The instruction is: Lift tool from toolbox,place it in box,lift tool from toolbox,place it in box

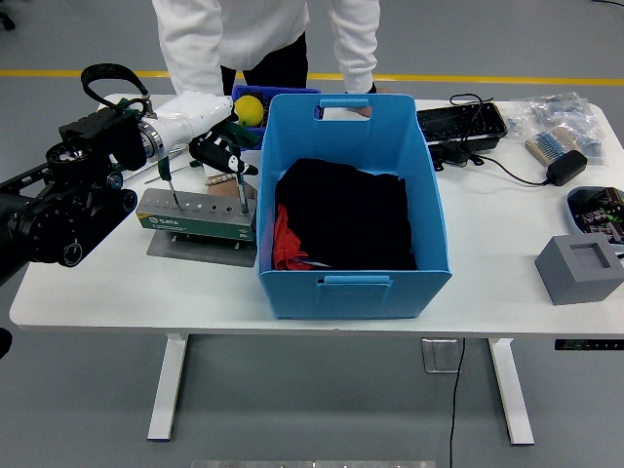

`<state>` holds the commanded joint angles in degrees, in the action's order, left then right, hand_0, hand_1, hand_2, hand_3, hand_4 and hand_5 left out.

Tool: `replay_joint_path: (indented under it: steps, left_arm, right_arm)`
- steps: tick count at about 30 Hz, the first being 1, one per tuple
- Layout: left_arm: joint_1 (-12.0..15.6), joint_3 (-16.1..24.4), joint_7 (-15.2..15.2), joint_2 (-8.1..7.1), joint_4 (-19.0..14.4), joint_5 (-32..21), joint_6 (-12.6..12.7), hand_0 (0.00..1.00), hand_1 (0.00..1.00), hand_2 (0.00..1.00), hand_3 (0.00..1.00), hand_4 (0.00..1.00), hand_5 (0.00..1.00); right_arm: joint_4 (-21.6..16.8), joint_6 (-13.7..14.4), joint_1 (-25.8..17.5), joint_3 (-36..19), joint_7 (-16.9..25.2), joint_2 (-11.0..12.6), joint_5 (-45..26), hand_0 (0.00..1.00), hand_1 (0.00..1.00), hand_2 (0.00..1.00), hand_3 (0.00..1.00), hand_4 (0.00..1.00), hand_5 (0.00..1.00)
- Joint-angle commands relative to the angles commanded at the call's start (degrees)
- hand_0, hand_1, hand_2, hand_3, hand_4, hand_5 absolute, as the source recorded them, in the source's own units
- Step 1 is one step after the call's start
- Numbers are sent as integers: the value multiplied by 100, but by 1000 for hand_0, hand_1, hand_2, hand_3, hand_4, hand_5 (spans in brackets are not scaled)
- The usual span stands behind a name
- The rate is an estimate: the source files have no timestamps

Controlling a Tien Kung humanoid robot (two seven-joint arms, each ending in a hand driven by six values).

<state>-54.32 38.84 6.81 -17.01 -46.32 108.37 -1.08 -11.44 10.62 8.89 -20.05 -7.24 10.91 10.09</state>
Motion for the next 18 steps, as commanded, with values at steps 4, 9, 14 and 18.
replay_joint_path:
  steps: [4,9,14,18]
  left_arm:
    - [-24,66,6,-50,-117,-32,-20,92,2,2,15,865,694]
    - [-62,65,-93,-158,-327,-124,-220,92,2,2,15,865,694]
    - [-113,122,-162,-260,-503,-117,-302,86,2,2,16,780,633]
    - [-194,137,-171,-356,-644,-77,-346,85,2,2,17,746,604]
  right_arm:
    - [-2,5,-9,-16,-5,-3,19,653,627,700,559,773,672]
    - [0,6,-26,-11,0,-10,-8,653,627,700,559,773,672]
    - [7,-1,-34,-12,2,-10,-18,653,626,699,560,773,670]
    - [13,-1,-44,-36,-4,-8,4,653,626,699,560,772,671]
